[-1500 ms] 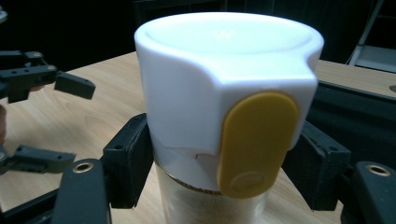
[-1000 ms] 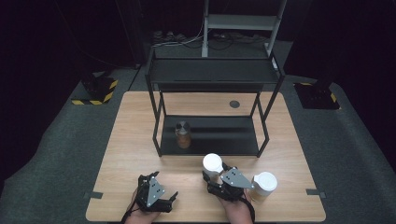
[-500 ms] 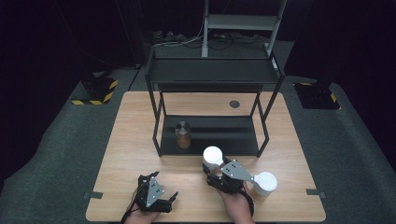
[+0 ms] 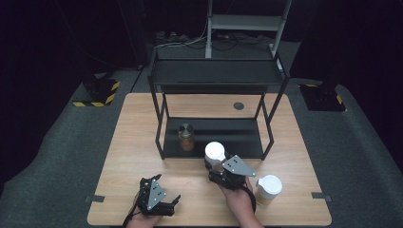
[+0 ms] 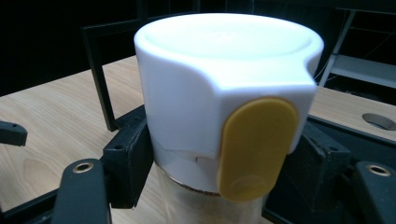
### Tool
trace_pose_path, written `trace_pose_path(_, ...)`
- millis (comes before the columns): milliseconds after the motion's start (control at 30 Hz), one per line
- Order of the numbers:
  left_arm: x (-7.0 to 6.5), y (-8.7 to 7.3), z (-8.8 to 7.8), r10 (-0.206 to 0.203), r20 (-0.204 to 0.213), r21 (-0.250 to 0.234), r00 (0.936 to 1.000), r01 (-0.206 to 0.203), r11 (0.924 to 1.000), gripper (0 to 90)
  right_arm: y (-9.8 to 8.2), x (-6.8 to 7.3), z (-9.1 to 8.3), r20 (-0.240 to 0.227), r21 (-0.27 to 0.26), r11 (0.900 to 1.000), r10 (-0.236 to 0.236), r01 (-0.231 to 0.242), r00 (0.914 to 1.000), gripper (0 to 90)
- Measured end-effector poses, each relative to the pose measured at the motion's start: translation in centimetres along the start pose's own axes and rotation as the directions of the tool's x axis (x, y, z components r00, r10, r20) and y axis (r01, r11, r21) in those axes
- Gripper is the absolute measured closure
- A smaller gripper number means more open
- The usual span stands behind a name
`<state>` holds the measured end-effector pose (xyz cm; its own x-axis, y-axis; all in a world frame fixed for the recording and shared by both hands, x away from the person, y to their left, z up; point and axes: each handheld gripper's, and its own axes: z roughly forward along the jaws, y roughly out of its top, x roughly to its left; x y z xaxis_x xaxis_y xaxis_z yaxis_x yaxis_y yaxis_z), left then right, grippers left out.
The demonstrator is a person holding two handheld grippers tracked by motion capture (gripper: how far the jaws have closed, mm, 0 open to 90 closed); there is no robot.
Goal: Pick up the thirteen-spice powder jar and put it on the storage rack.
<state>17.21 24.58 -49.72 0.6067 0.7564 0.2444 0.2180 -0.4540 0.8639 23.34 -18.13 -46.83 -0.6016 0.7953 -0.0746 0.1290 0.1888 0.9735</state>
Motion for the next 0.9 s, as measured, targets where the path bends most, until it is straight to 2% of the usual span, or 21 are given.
trace_pose_path(900,0.1,-0.1,0.0,-0.004,0.005,-0.004,1.0000,0.004,1.0000,1.1,1.7,0.0,2.6,0.030,0.001,1.000,-0.014,0.014,0.9994,30.1)
